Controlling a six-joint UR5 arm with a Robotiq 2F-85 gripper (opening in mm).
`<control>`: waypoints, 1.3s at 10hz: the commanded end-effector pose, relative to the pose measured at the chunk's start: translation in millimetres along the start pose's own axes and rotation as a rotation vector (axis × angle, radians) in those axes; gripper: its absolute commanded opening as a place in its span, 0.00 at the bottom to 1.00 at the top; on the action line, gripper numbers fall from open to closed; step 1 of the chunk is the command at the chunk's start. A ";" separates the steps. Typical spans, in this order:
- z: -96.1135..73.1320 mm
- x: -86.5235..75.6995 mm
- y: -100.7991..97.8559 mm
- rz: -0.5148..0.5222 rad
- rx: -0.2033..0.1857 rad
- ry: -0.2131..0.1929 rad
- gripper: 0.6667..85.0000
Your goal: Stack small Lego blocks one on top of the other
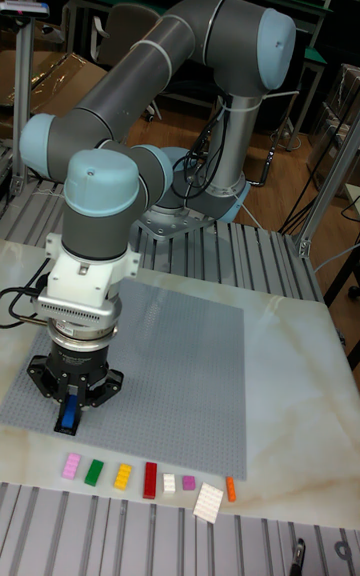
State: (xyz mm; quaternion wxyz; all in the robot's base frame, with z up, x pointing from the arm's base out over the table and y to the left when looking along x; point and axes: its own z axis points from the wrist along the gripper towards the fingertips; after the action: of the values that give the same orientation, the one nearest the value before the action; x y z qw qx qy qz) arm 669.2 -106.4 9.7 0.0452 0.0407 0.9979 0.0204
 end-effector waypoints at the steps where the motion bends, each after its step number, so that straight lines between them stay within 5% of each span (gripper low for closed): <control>1: 0.1 -1.1 2.0 -0.020 -0.021 -0.013 0.36; 13: -0.6 -1.9 -1.3 -0.013 -0.012 -0.023 0.38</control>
State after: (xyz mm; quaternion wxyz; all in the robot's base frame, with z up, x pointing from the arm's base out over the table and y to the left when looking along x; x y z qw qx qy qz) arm 667.0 -108.8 9.8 0.0496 0.0289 0.9981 0.0203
